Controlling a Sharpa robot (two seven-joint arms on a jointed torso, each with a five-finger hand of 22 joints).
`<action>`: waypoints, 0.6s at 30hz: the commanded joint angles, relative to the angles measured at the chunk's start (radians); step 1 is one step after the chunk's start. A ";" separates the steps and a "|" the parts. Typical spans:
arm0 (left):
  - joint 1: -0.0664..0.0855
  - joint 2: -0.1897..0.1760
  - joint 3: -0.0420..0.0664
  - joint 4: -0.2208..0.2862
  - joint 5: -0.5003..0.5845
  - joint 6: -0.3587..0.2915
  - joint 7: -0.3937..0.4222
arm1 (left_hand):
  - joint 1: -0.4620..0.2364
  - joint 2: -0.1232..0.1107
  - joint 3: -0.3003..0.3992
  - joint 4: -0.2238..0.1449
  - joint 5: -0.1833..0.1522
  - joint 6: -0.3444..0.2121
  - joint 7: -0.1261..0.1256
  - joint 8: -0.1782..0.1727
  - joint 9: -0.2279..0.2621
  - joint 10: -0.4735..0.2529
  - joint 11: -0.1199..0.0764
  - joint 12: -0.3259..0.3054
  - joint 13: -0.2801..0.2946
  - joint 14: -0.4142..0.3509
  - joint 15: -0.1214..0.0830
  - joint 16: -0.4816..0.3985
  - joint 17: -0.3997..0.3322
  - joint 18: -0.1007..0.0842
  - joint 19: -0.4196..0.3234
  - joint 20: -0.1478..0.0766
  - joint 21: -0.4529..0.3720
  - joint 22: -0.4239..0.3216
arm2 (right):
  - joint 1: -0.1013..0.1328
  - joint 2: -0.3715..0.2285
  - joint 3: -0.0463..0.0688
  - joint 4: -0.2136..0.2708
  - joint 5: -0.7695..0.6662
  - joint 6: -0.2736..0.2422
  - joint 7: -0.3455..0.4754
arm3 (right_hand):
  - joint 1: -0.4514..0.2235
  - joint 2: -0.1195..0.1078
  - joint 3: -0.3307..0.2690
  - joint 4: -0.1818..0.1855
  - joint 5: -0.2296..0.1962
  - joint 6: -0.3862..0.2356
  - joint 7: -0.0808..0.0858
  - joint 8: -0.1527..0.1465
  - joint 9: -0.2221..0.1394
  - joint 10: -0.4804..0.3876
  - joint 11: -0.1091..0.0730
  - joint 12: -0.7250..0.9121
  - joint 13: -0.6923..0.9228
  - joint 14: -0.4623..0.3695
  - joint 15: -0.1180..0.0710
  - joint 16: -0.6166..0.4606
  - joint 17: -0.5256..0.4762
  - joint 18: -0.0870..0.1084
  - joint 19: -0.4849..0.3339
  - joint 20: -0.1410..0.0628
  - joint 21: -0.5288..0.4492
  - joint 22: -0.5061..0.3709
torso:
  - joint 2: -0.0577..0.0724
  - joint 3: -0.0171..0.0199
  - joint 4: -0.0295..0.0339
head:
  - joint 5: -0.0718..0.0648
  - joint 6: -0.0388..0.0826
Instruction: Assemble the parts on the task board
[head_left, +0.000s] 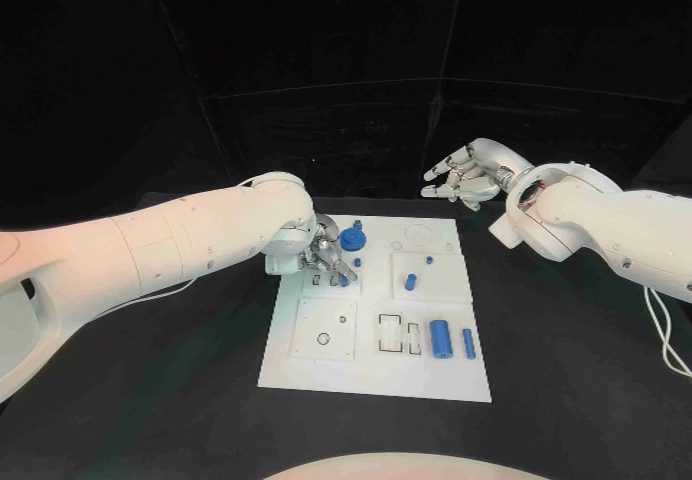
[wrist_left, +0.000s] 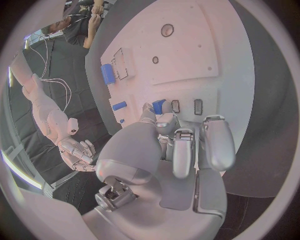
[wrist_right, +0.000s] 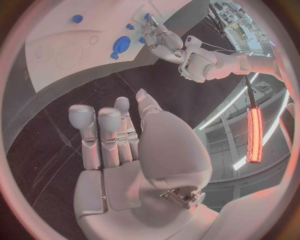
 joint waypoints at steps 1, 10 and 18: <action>0.002 0.001 0.001 0.001 -0.005 0.003 0.005 | 0.019 0.003 0.020 -0.012 0.003 -0.011 -0.001 0.003 0.002 0.000 -0.005 0.003 -0.002 0.104 -0.003 0.003 0.263 -0.006 -0.009 0.000 0.002 -0.002 | 0.002 0.003 0.001 0.000 -0.005 0.008 0.007 | 0.006 0.003 -0.008 -0.001 0.005 -0.008 0.000 -0.002 0.000 -0.002 0.002 -0.005 -0.001 0.004 0.000 -0.005 0.002 0.016 0.007 0.000 -0.004 -0.001 | -0.001 0.0001 -0.0001 | 0.000 0.000; 0.002 -0.003 0.001 0.006 -0.005 -0.012 0.024 | 0.080 0.022 0.110 -0.067 0.016 -0.027 -0.005 -0.010 -0.005 -0.008 -0.009 -0.004 -0.010 0.104 -0.006 0.003 0.263 -0.005 -0.011 -0.003 0.001 -0.002 | 0.002 0.005 0.001 -0.003 -0.005 0.011 0.008 | 0.006 0.003 -0.008 0.000 0.006 -0.008 0.000 -0.002 0.000 -0.002 0.002 -0.006 -0.002 0.004 0.000 -0.006 0.000 0.016 0.006 0.000 -0.005 -0.003 | -0.001 -0.0005 0.0002 | -0.002 -0.001; 0.002 -0.014 0.001 0.014 -0.004 -0.022 0.044 | 0.090 0.005 0.225 -0.102 0.091 -0.032 -0.004 -0.032 -0.020 -0.015 -0.010 -0.012 -0.019 0.104 -0.006 0.003 0.263 -0.005 -0.012 -0.004 -0.001 0.000 | 0.002 0.007 0.001 -0.006 -0.005 0.015 0.009 | 0.006 0.003 -0.008 0.000 0.006 -0.008 0.000 -0.002 0.000 -0.002 0.002 -0.006 -0.002 0.004 0.000 -0.006 0.000 0.016 0.006 0.000 -0.005 -0.003 | 0.000 0.0002 0.0009 | -0.001 -0.001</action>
